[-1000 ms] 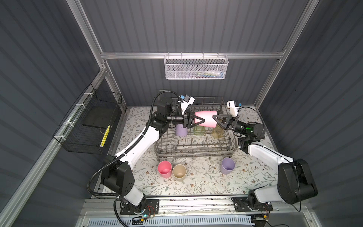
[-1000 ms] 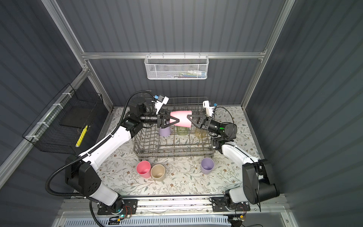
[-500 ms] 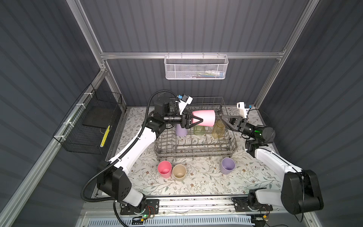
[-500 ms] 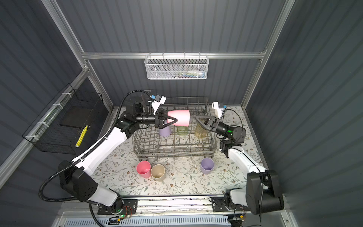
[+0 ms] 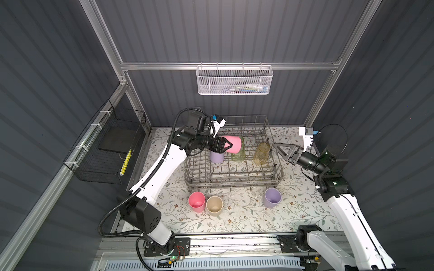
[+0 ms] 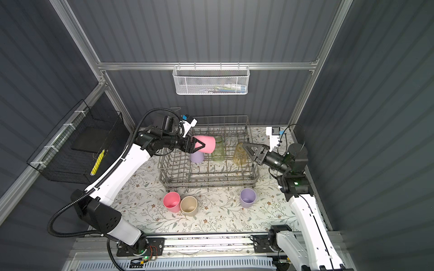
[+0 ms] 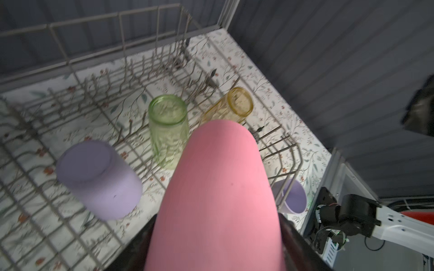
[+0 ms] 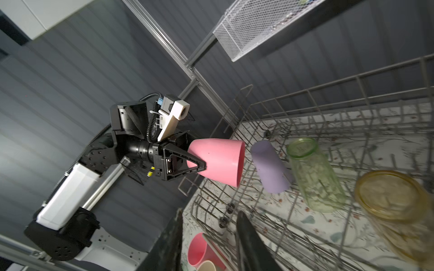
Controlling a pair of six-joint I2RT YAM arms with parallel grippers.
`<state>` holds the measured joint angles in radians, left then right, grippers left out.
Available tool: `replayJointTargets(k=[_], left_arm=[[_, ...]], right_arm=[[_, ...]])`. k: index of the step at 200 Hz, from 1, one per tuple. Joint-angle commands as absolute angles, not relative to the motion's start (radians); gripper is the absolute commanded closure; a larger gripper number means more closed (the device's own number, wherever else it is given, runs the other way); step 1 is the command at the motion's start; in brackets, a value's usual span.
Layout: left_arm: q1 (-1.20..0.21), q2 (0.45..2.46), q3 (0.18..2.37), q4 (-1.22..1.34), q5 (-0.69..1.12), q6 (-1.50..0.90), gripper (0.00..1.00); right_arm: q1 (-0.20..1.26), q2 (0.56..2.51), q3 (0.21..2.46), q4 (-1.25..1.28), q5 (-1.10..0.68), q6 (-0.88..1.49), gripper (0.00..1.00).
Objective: Load cups into a dish rack
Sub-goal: Place the cup upside down at the dish rack.
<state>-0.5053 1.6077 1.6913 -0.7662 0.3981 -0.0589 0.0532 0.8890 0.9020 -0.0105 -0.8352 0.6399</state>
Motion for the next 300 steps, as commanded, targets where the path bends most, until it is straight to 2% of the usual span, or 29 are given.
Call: replayJointTargets(k=[1, 73, 300], left_arm=[[-0.516, 1.635, 1.740, -0.951, 0.230, -0.029, 0.49], [-0.536, 1.653, 1.729, -1.093, 0.089, -0.024, 0.51], [-0.612, 1.878, 1.691, -1.122, 0.023, -0.032, 0.52]], right_arm=[[0.052, 0.896, 0.897, -0.271, -0.747, 0.470, 0.60], [0.050, 0.904, 0.867, -0.273, -0.737, 0.466, 0.59], [0.051, 0.926, 0.848, -0.281, -0.745, 0.455, 0.59]])
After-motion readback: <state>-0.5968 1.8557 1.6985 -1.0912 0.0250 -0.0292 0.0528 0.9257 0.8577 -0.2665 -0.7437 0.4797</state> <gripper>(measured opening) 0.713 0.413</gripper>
